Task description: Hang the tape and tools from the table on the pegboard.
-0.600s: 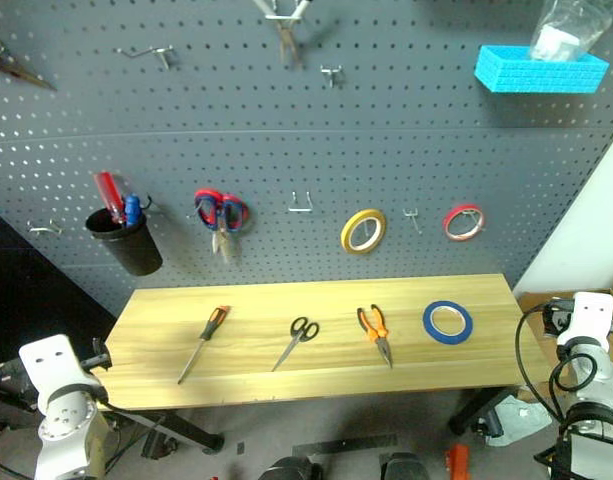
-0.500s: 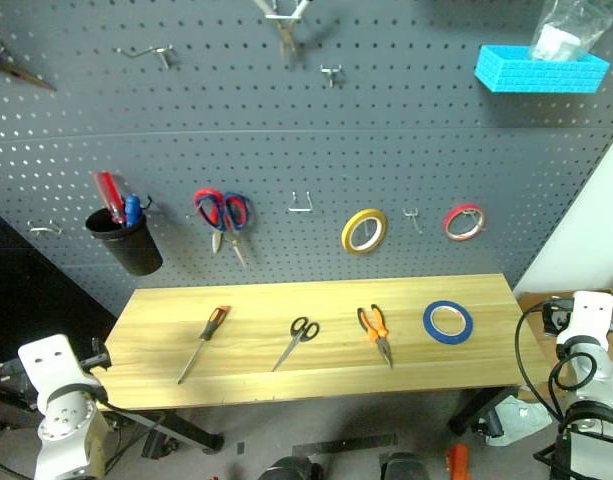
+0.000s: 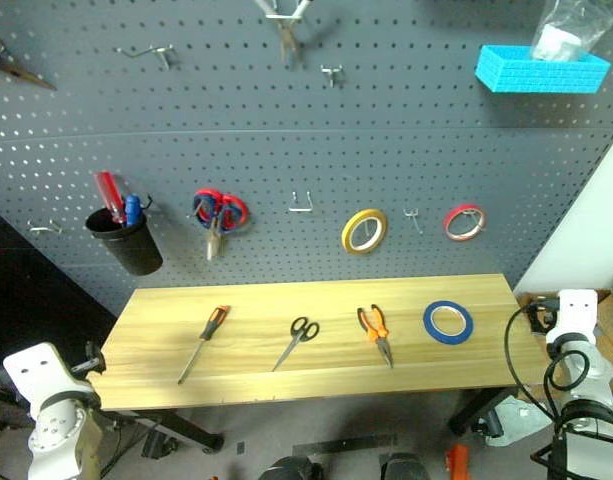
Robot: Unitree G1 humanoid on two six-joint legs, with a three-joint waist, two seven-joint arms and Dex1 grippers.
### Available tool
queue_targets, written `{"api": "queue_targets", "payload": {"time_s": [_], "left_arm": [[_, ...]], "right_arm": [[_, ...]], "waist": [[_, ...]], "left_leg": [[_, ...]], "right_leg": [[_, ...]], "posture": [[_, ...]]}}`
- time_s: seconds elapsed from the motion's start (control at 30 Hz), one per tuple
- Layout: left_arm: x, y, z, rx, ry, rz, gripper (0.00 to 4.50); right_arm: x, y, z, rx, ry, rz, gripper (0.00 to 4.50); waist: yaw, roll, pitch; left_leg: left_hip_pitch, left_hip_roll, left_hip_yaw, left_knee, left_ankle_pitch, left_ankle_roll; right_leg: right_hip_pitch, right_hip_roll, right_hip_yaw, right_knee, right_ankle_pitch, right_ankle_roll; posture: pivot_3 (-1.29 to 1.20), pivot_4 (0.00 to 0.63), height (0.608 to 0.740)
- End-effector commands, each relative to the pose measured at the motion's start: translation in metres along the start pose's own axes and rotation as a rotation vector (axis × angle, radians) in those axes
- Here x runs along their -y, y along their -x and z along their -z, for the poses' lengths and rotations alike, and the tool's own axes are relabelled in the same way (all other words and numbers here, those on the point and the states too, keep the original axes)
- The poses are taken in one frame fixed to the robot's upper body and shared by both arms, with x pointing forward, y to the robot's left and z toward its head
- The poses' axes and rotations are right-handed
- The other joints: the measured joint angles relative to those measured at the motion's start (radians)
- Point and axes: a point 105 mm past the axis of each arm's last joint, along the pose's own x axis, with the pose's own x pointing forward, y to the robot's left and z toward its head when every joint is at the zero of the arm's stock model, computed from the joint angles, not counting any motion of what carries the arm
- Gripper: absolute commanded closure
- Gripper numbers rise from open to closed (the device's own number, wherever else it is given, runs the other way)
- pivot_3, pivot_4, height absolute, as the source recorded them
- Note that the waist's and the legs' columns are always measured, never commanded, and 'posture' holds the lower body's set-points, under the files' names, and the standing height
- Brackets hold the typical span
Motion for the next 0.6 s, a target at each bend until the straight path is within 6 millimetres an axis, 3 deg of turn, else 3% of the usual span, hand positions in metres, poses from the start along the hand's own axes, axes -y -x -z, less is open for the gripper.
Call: {"api": "queue_targets", "payload": {"time_s": [0.03, 0.2, 0.3, 0.5, 0.6], "left_arm": [[-0.002, -0.001, -0.026, 0.095, -0.015, 0.007, 0.02], [-0.005, 0.005, -0.034, 0.1, -0.003, 0.003, 0.02], [0.003, 0.011, -0.039, 0.091, 0.008, 0.046, 0.02], [0.061, 0.027, -0.072, 0.136, -0.061, 0.344, 0.02], [0.092, 0.038, -0.091, 0.175, -0.081, 0.525, 0.02]], "right_arm": [[-0.018, -0.004, -0.025, 0.1, 0.027, -0.096, 0.51], [-0.051, -0.001, -0.047, 0.16, 0.08, -0.234, 0.51], [-0.066, 0.004, -0.058, 0.181, 0.091, -0.29, 0.51], [-0.114, 0.024, -0.084, 0.173, 0.122, -0.531, 0.51], [-0.134, 0.036, -0.09, 0.136, 0.179, -0.64, 0.51]], "waist": [[0.0, 0.0, 0.0], [0.0, 0.001, 0.012], [0.003, 0.002, 0.031], [0.005, 0.002, 0.088], [0.003, 0.001, 0.108]], "left_leg": [[0.0, 0.0, 0.0, 0.0, 0.0, 0.0], [-0.001, 0.0, 0.0, 0.0, 0.0, 0.0], [0.0, 0.001, -0.001, 0.0, -0.001, 0.0], [-0.005, 0.001, -0.001, 0.001, -0.001, 0.0], [-0.018, 0.001, -0.001, 0.003, 0.0, 0.0]], "right_leg": [[0.0, 0.0, 0.0, 0.0, 0.0, 0.0], [-0.001, -0.001, 0.0, 0.0, 0.0, 0.0], [-0.002, -0.003, 0.0, 0.0, 0.0, 0.0], [-0.003, -0.004, -0.001, 0.0, 0.0, 0.0], [-0.017, -0.004, 0.0, 0.002, 0.001, -0.001]], "posture": [[-0.04, 0.069, 0.74], [-0.04, 0.104, 0.74], [-0.05, 0.143, 0.74], [-0.06, 0.224, 0.74], [-0.08, 0.263, 0.74]]}}
